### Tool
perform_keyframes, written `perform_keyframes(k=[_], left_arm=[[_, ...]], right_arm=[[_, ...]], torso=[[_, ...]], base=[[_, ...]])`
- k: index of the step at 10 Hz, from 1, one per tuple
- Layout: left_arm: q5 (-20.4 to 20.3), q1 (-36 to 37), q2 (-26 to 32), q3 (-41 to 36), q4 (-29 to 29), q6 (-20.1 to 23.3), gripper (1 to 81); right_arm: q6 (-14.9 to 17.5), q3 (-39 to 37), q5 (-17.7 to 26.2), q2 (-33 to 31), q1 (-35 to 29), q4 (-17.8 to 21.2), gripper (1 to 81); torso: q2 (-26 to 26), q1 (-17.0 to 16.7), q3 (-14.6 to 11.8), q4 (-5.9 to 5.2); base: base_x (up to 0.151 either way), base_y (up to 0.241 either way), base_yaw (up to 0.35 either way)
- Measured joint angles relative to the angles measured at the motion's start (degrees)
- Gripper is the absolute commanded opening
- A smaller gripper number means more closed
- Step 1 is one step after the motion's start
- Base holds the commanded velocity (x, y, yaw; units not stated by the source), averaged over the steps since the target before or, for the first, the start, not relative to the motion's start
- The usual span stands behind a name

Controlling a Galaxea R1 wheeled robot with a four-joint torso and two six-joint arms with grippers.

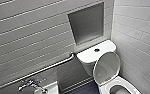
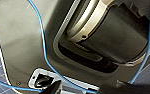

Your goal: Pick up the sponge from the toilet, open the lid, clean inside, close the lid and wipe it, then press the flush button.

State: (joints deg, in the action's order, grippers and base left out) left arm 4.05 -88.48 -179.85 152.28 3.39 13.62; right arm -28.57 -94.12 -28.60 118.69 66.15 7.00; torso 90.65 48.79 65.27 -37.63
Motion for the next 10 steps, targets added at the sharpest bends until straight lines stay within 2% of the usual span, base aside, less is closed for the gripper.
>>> perform_keyframes(k=[5,7,8,10], left_arm=[[-0.02,0.00,-0.01,0.00,0.00,0.02,81.1],[-0.02,0.00,-0.01,0.00,0.00,0.02,81.1],[-0.02,0.00,0.00,0.00,0.00,0.02,81.1],[0.00,0.00,-0.01,0.00,0.00,0.02,81.1]], right_arm=[[0.05,10.56,-7.42,-5.77,7.36,-0.06,1.0],[0.05,11.48,-8.39,-6.18,7.94,-0.61,1.0],[0.07,10.78,-7.36,-5.71,6.95,-0.99,1.0],[0.07,7.35,-2.60,-2.23,0.00,-1.29,1.0]], torso=[[0.00,-0.02,0.00,0.00],[0.02,-0.02,0.00,0.00],[0.02,-0.02,0.00,0.00],[0.02,-0.02,0.00,0.00]], base=[[0.000,0.000,0.000],[0.000,0.000,0.000],[0.000,0.000,0.000],[0.000,0.000,0.000]])
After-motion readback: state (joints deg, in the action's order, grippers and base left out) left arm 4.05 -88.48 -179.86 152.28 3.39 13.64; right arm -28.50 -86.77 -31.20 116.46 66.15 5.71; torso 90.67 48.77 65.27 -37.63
